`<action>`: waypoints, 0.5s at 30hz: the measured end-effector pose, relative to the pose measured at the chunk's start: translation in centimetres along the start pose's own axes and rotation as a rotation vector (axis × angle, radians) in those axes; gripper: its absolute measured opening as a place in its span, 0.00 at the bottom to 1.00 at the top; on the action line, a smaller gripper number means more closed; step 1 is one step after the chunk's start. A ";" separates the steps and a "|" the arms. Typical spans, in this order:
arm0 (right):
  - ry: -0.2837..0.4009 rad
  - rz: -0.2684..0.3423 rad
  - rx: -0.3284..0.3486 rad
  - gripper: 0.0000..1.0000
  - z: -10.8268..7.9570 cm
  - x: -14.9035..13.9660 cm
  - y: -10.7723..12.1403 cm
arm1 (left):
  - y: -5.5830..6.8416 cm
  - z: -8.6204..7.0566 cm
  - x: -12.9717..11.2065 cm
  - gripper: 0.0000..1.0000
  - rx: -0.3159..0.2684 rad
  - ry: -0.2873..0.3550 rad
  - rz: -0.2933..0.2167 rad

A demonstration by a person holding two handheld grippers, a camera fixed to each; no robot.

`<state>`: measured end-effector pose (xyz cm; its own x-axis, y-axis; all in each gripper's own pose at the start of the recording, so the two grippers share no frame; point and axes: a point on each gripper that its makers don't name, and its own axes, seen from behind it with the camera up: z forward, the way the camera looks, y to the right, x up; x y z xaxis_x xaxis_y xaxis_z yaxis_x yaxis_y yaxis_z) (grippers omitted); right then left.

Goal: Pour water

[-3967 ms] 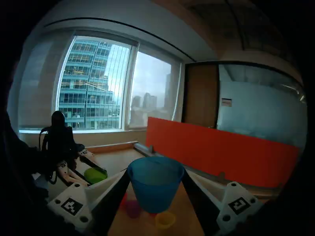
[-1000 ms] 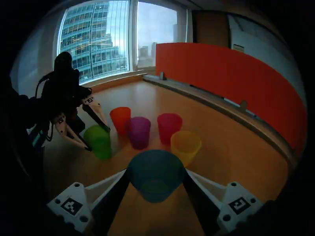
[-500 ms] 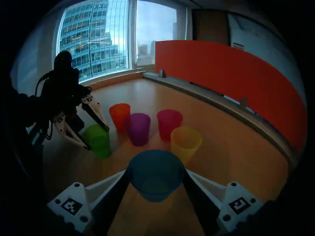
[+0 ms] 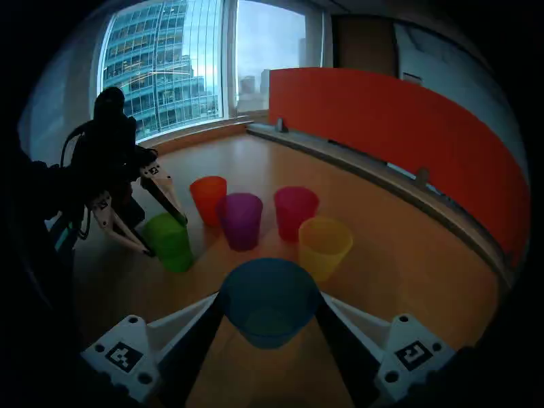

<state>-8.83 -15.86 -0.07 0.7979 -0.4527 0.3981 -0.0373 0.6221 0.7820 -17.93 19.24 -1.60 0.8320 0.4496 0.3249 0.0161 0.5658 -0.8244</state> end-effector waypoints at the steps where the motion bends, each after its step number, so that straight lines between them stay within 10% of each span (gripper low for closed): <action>1: 0.000 0.000 0.000 0.94 0.0 0.0 0.0 | 0.1 0.1 -0.1 0.92 -0.002 -0.006 -0.001; 15: -0.001 0.008 -0.008 0.94 0.3 -0.7 -0.1 | -0.1 -0.3 -0.8 0.99 0.008 -0.028 -0.007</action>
<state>-9.53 -15.81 -0.32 0.7971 -0.4485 0.4044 -0.0386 0.6304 0.7753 -18.47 18.61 -1.89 0.8158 0.4651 0.3437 0.0176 0.5741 -0.8186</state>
